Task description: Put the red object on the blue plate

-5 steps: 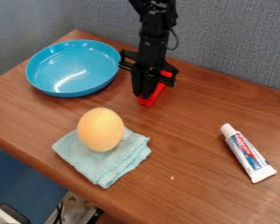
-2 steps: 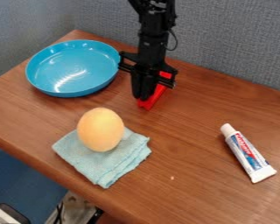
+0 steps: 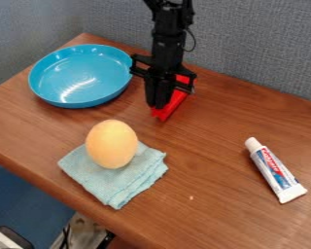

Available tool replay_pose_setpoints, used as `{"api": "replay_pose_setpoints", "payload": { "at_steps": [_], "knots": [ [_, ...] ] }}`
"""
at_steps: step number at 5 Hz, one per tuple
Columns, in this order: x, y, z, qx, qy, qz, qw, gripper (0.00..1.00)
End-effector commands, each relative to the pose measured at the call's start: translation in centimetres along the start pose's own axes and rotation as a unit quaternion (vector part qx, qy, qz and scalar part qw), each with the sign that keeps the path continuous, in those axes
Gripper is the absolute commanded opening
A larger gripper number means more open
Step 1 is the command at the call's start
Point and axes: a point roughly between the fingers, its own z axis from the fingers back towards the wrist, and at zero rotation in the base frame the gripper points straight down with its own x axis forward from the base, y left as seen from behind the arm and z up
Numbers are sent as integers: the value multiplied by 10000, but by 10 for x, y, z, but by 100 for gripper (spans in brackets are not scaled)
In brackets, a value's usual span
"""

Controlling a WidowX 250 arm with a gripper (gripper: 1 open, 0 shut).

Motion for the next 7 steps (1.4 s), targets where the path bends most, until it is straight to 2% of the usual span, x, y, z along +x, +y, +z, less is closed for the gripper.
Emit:
{"api": "replay_pose_setpoints", "payload": {
  "at_steps": [1, 7],
  "knots": [
    [4, 6, 45, 2, -601, 54, 9982, 0],
    [-1, 8, 72, -108, -671, -9, 9977, 0]
  ]
}}
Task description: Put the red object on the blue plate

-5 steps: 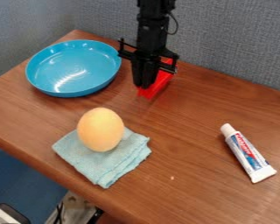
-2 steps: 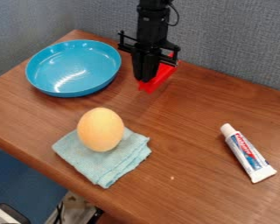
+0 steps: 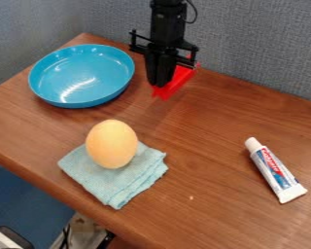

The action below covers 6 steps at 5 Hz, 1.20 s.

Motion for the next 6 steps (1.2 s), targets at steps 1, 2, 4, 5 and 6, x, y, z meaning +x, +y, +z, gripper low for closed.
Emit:
{"api": "replay_pose_setpoints", "payload": {
  "at_steps": [1, 2, 4, 5, 6],
  "knots": [
    [0, 8, 44, 19, -603, 93, 9981, 0],
    [-2, 11, 49, 9, -619, 110, 9980, 0],
    [-7, 24, 58, 19, -666, 218, 9975, 0],
    [-10, 31, 59, 55, -666, 393, 9970, 0],
    [-14, 38, 61, 93, -669, 564, 9961, 0]
  ]
}}
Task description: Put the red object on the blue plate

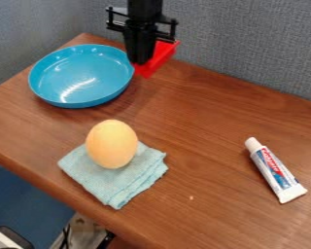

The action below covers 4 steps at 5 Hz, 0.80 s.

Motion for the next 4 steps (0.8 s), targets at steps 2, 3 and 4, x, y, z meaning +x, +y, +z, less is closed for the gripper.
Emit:
{"api": "replay_pose_setpoints", "payload": {
  "at_steps": [2, 3, 4],
  "knots": [
    [-10, 24, 33, 181, -476, 404, 9979, 0],
    [-13, 33, 32, 236, -485, 581, 9969, 0],
    [-15, 45, 30, 296, -498, 741, 9956, 0]
  ]
}}
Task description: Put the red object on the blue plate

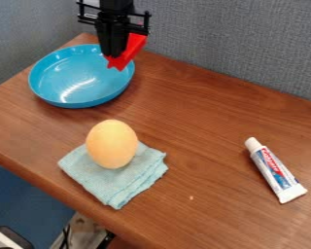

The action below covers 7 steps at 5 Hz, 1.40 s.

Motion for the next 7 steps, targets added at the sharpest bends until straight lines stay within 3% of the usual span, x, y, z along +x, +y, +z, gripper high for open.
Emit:
{"api": "replay_pose_setpoints", "payload": {
  "at_steps": [1, 7],
  "knots": [
    [-6, 17, 27, 141, -442, 281, 9985, 0],
    [-7, 45, -7, 360, -275, 760, 9961, 0]
  ]
}}
